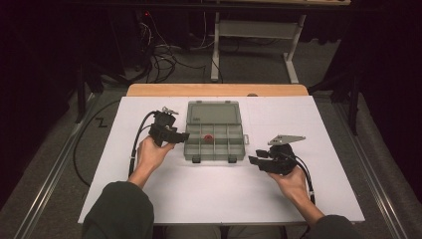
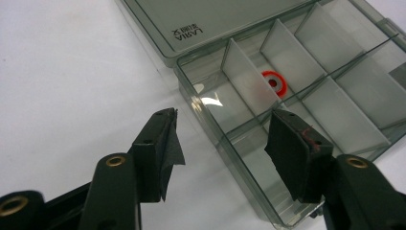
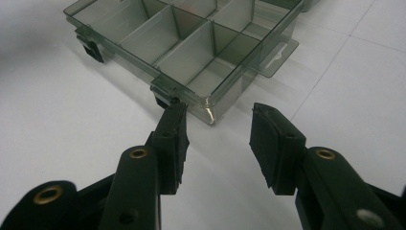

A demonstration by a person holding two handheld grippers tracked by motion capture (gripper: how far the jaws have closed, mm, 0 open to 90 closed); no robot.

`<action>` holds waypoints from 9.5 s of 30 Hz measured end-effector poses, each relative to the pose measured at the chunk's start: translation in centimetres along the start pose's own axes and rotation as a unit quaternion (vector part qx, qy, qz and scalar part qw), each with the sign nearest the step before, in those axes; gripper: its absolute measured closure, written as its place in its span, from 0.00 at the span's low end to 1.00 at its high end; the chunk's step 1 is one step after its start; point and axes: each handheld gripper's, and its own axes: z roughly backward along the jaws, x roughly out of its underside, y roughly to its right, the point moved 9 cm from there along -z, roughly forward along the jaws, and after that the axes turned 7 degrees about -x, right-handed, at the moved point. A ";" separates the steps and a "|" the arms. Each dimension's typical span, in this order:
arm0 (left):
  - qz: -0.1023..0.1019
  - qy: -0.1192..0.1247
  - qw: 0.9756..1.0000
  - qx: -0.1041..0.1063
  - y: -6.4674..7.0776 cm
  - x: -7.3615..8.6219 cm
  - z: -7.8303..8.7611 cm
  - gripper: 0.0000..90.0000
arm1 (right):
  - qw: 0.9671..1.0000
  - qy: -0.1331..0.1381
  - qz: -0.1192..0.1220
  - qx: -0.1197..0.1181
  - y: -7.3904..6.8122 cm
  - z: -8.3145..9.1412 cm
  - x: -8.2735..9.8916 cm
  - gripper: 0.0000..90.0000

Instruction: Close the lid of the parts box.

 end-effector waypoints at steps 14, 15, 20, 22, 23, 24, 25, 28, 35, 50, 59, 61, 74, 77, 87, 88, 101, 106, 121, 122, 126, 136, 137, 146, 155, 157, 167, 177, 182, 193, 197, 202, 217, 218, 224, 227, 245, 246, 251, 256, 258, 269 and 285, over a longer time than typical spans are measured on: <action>-0.031 -0.012 0.999 0.004 0.4 -0.6 -0.2 0.49 | 1.000 -0.011 -0.018 0.014 0.7 -0.9 -1.4 0.71; -0.039 -0.014 0.999 0.003 0.5 -0.6 -0.2 0.49 | 1.000 -0.012 -0.019 0.014 0.7 -0.9 -1.5 0.71; -0.042 -0.016 0.999 0.004 0.7 -0.9 -0.1 0.49 | 0.999 -0.017 -0.024 0.017 0.9 -1.1 -1.8 0.72; -0.044 -0.021 0.999 0.001 0.6 -1.0 -0.2 0.49 | 0.999 -0.018 -0.024 0.017 1.0 -1.2 -2.0 0.72; -0.044 -0.022 0.999 0.000 0.6 -1.1 -0.2 0.49 | 0.999 -0.019 -0.025 0.017 1.0 -1.2 -2.0 0.72; -0.044 -0.022 0.999 -0.002 0.6 -1.1 -0.2 0.49 | 0.999 -0.020 -0.026 0.017 1.0 -1.2 -2.0 0.72; -0.042 -0.022 0.999 -0.002 0.6 -1.2 -0.3 0.49 | 0.999 -0.021 -0.026 0.018 1.1 -1.3 -2.0 0.72; -0.043 -0.023 0.999 -0.001 0.7 -1.4 -0.4 0.49 | 0.999 -0.022 -0.030 0.019 1.3 -1.3 -2.2 0.73; -0.045 -0.028 0.999 -0.001 0.6 -1.7 -0.6 0.49 | 0.999 -0.024 -0.036 0.021 1.5 -1.4 -2.9 0.74; -0.054 -0.023 0.998 -0.006 0.9 -2.4 -0.9 0.52 | 0.998 -0.044 -0.048 0.026 2.1 -2.1 -3.5 0.75; -0.051 -0.028 0.998 -0.002 0.8 -2.5 -1.4 0.52 | 0.996 -0.063 -0.065 0.028 2.5 -3.0 -3.8 0.76; -0.051 -0.029 0.998 -0.002 0.8 -2.5 -1.5 0.52 | 0.995 -0.065 -0.067 0.029 2.6 -3.2 -4.0 0.77; -0.052 -0.026 0.998 -0.002 0.6 -2.8 -1.4 0.53 | 0.993 -0.085 -0.081 0.028 3.1 -4.3 -4.8 0.77; -0.056 -0.028 0.998 -0.005 0.5 -2.7 -1.5 0.53 | 0.992 -0.087 -0.084 0.028 3.1 -4.6 -5.1 0.78; -0.047 -0.029 0.998 0.002 0.4 -3.0 -1.7 0.53 | 0.990 -0.102 -0.088 0.036 3.6 -5.2 -5.2 0.80; -0.047 -0.028 0.999 0.002 0.4 -3.1 -1.7 0.53 | 0.990 -0.102 -0.087 0.036 3.7 -5.2 -5.3 0.80; -0.034 -0.017 0.999 -0.010 -0.1 -3.8 -2.1 0.46 | 0.989 -0.115 -0.084 0.038 3.9 -5.8 -5.4 0.84; -0.027 -0.017 1.000 -0.002 -0.3 -3.9 -2.7 0.46 | 0.989 -0.114 -0.092 0.032 3.9 -5.7 -5.3 0.85; -0.027 -0.024 0.999 -0.012 -0.3 -5.0 -3.7 0.50 | 0.990 -0.107 -0.091 0.030 3.9 -5.7 -5.2 0.85; -0.028 -0.027 0.999 -0.011 -0.3 -5.0 -3.8 0.50 | 0.990 -0.106 -0.092 0.030 3.9 -5.7 -5.2 0.85; -0.024 -0.033 0.999 -0.004 -0.1 -5.2 -4.2 0.51 | 0.990 -0.104 -0.092 0.032 3.9 -5.7 -5.2 0.85; -0.015 -0.040 0.999 0.010 -0.2 -5.9 -5.1 0.51 | 0.991 -0.095 -0.092 0.029 3.9 -5.7 -5.1 0.85; -0.012 -0.041 0.999 0.009 -0.3 -6.0 -5.2 0.51 | 0.991 -0.094 -0.091 0.029 3.9 -5.7 -5.1 0.85; 0.003 -0.046 0.999 0.003 -0.9 -6.5 -6.0 0.51 | 0.992 -0.085 -0.091 0.030 3.9 -5.7 -5.0 0.85; 0.017 -0.053 0.998 0.006 -1.0 -7.0 -6.9 0.51 | 0.992 -0.086 -0.089 0.033 3.9 -5.7 -5.1 0.85; 0.024 -0.058 0.998 0.012 -1.1 -7.1 -7.1 0.51 | 0.992 -0.087 -0.088 0.034 3.9 -5.7 -5.1 0.85; 0.047 -0.079 0.996 0.008 -2.1 -6.9 -7.7 0.51 | 0.992 -0.088 -0.088 0.035 3.9 -5.7 -5.1 0.85; 0.069 -0.096 0.993 0.018 -2.7 -6.3 -8.5 0.49 | 0.992 -0.088 -0.087 0.036 3.9 -5.7 -5.1 0.85; 0.079 -0.108 0.991 0.024 -2.9 -5.9 -8.9 0.49 | 0.992 -0.089 -0.087 0.035 3.9 -5.7 -5.1 0.85; 0.095 -0.117 0.988 0.041 -3.0 -5.6 -9.4 0.45 | 0.992 -0.090 -0.086 0.035 3.9 -5.7 -5.1 0.85; 0.107 -0.121 0.986 0.047 -3.1 -5.5 -9.8 0.44 | 0.992 -0.090 -0.086 0.035 3.9 -5.8 -5.1 0.85; 0.117 -0.126 0.984 0.051 -3.0 -5.3 -10.3 0.44 | 0.992 -0.090 -0.086 0.034 3.9 -5.7 -5.1 0.85; 0.129 -0.126 0.981 0.064 -2.8 -5.4 -10.4 0.42 | 0.991 -0.093 -0.089 0.034 3.9 -5.7 -5.1 0.85; 0.128 -0.126 0.982 0.063 -2.8 -5.4 -10.4 0.43 | 0.991 -0.093 -0.087 0.035 3.9 -5.7 -5.1 0.85; 0.119 -0.123 0.983 0.059 -2.8 -5.5 -10.0 0.44 | 0.991 -0.096 -0.089 0.036 3.9 -5.7 -5.1 0.85; 0.118 -0.116 0.985 0.058 -2.9 -5.8 -9.7 0.45 | 0.991 -0.096 -0.091 0.036 3.9 -5.7 -5.1 0.85; 0.098 -0.098 0.989 0.051 -2.8 -6.3 -8.4 0.49 | 0.990 -0.101 -0.091 0.035 3.9 -5.7 -5.2 0.85; 0.096 -0.097 0.989 0.050 -2.8 -6.4 -8.3 0.49 | 0.990 -0.101 -0.091 0.035 3.9 -5.7 -5.2 0.85; 0.087 -0.090 0.991 0.047 -2.7 -6.6 -7.7 0.50 | 0.990 -0.102 -0.092 0.036 3.9 -5.7 -5.2 0.85; 0.075 -0.082 0.993 0.043 -2.6 -6.8 -7.0 0.50 | 0.990 -0.102 -0.092 0.037 3.9 -5.7 -5.2 0.85; 0.069 -0.080 0.994 0.042 -2.5 -6.9 -6.7 0.51 | 0.990 -0.102 -0.093 0.037 3.9 -5.7 -5.2 0.85; 0.039 -0.078 0.996 0.030 -2.2 -6.8 -5.8 0.53 | 0.990 -0.105 -0.091 0.039 3.8 -5.7 -5.2 0.85; 0.009 -0.079 0.997 0.014 -2.1 -6.6 -5.0 0.60 | 0.990 -0.105 -0.089 0.041 3.8 -5.8 -5.2 0.85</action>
